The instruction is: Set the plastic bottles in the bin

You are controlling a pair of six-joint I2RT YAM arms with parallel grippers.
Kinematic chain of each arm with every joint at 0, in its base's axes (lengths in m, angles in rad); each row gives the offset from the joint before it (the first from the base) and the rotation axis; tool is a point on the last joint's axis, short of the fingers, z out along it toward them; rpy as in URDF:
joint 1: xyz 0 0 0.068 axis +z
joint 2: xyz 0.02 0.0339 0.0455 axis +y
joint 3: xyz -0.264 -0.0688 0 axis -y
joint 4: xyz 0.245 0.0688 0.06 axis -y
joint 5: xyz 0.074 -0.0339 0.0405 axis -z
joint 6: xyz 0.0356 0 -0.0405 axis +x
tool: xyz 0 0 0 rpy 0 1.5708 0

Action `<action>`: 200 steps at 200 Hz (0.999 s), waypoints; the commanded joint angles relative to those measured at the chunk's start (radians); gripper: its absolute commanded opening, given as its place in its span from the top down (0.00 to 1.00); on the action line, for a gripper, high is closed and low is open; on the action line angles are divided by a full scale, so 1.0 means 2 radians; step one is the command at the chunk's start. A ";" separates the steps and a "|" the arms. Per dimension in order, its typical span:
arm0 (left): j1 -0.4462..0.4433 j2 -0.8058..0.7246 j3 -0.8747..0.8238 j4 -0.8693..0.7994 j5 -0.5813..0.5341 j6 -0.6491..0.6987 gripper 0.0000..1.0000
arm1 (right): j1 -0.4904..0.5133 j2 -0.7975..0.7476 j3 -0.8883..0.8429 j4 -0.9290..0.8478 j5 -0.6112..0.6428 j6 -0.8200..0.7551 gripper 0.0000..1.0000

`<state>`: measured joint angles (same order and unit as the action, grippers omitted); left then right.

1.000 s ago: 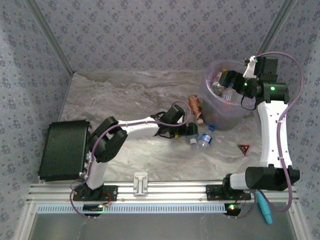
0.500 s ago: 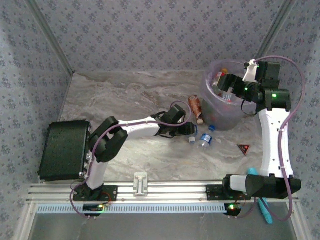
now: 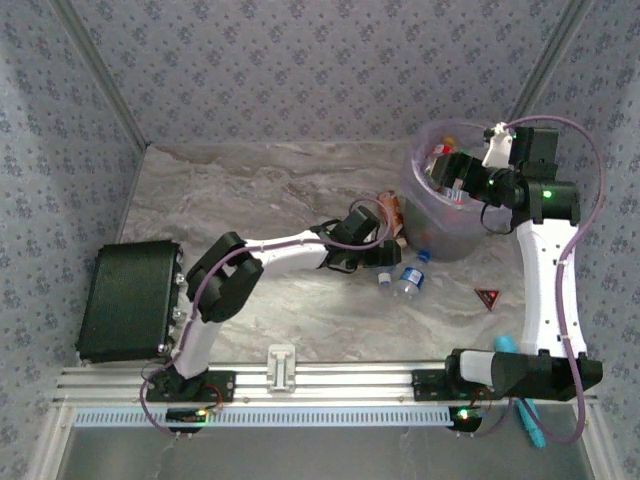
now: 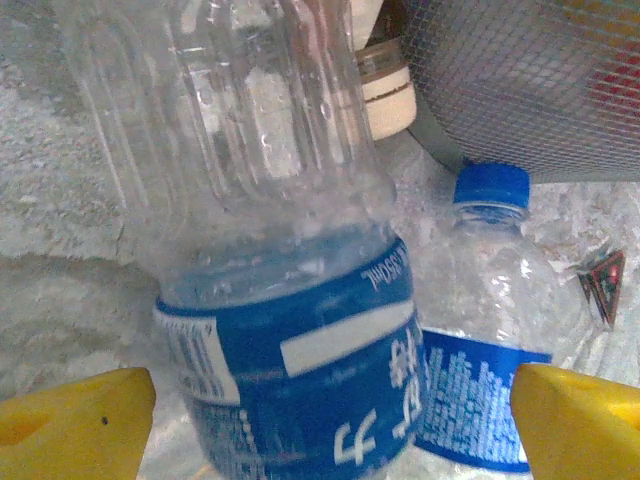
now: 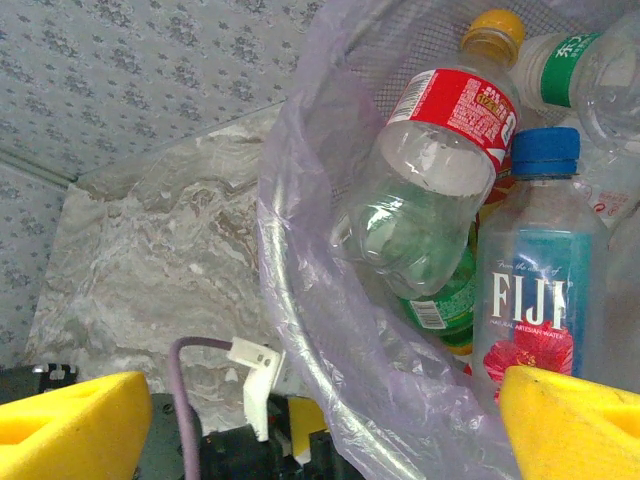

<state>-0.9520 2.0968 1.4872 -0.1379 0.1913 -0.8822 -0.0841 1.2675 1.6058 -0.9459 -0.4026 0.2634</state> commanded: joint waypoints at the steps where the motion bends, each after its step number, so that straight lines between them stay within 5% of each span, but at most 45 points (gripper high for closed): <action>1: -0.003 0.022 0.013 -0.016 -0.004 0.004 0.11 | 0.003 -0.007 -0.003 -0.001 -0.009 -0.014 0.08; 77: -0.001 -0.017 -0.021 -0.017 -0.035 0.014 0.41 | 0.004 -0.014 -0.010 0.005 -0.024 -0.012 0.09; 120: 0.029 -0.111 -0.083 -0.014 -0.048 0.030 0.45 | 0.019 -0.029 -0.029 0.061 -0.087 0.019 0.14; 200: 0.118 -0.374 -0.301 0.205 0.032 0.129 0.63 | 0.194 0.019 -0.018 0.115 -0.057 0.036 0.15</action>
<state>-0.7307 1.4433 0.9794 0.0582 0.1658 -0.7216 0.2211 1.2606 1.5528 -0.7746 -0.5343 0.3115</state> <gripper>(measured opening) 0.614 0.855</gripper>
